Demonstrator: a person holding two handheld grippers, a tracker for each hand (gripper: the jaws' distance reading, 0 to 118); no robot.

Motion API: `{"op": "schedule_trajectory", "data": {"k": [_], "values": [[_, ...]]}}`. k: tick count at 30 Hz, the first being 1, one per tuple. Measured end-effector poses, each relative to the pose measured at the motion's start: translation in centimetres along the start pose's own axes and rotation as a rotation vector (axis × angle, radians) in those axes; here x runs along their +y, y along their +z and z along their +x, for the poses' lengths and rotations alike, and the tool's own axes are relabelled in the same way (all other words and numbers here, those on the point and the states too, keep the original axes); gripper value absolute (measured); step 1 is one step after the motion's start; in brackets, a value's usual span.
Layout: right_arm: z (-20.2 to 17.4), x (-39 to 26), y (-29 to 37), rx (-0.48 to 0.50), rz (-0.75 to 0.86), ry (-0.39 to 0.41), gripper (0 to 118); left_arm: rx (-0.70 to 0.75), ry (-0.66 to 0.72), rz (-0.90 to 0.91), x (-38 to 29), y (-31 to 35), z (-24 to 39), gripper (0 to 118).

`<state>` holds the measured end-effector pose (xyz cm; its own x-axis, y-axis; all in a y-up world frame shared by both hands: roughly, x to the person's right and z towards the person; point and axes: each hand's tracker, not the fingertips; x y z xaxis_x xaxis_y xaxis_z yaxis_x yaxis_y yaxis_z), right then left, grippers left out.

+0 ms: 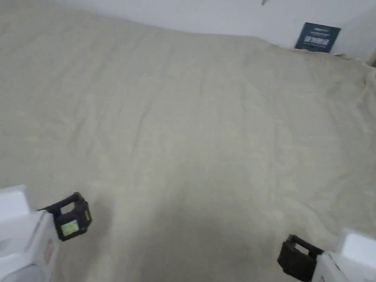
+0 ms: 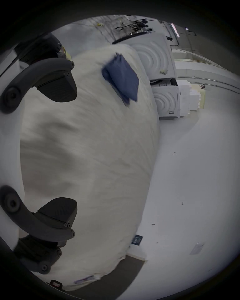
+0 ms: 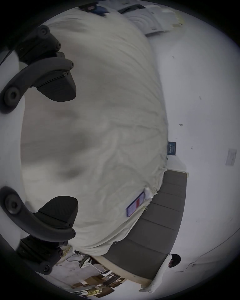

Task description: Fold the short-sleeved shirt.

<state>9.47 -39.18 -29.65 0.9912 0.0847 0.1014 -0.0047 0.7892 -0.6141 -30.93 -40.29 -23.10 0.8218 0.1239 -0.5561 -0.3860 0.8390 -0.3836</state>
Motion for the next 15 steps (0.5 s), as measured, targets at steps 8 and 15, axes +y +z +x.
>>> {"op": "schedule_trajectory", "data": {"k": [8,15], "values": [[0.8,5.5,-14.5,-0.104,-0.121,-0.074,116,0.012,0.038,-0.186,7.2,-14.7,2.0,118],[0.2,5.0,-19.9,-0.128,-0.174,-0.095,116,0.094,0.130,-0.285,6.1,-19.8,2.1,118]]}}
